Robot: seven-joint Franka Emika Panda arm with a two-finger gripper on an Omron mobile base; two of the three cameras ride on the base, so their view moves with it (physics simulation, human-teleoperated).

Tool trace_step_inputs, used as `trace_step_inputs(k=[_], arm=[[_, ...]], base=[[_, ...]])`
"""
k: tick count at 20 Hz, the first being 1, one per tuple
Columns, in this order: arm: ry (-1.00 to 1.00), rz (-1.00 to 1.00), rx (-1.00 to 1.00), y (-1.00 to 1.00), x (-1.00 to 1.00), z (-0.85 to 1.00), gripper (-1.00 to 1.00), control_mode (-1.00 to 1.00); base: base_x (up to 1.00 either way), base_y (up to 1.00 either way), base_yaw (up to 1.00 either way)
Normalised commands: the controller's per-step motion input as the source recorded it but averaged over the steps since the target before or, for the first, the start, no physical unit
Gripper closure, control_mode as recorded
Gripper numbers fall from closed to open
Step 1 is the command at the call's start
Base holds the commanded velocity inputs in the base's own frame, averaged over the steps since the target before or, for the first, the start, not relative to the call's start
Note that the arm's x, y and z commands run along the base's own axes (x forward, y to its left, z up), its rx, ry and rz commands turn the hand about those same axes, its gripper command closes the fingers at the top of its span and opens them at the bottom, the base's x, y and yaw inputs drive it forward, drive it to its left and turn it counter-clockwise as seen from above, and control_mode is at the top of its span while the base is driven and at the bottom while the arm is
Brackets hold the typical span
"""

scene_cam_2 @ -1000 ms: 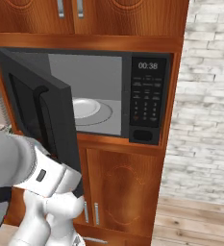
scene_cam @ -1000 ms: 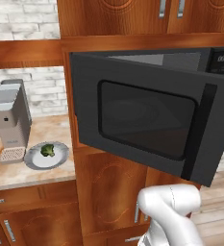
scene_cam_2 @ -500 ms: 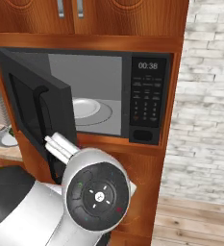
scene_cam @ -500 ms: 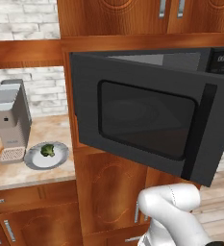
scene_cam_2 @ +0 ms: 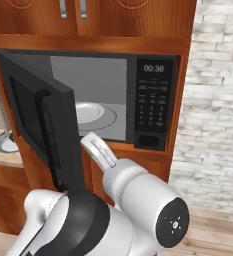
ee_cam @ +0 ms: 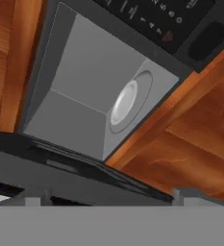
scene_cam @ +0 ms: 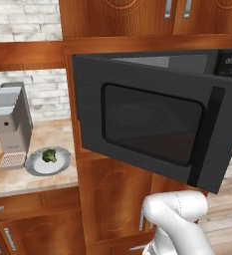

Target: Pick the broccoli from the counter and place it in the microwave. Then turn on the microwave.

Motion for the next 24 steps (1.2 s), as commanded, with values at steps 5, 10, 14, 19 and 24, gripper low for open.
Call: trace_step_inputs(k=[5,10,14,19,24], arm=[[-0.01,0.07,0.16,0.00,0.46,-0.08,-1.00,-1.00],[-0.01,0.08,0.05,0.00,0.38,-0.05,-1.00,-1.00],[0.00,0.10,0.03,0.00,0.35,-0.03,-1.00,-1.00],[0.00,0.13,0.04,0.00,0.22,-0.06,-1.00,-1.00],[0.00,0.15,0.09,0.01,0.14,-0.12,-1.00,-1.00]], base=[[0.00,0.00,0.00],[0.00,0.00,0.00],[0.00,0.00,0.00],[0.00,0.00,0.00],[0.00,0.00,0.00]])
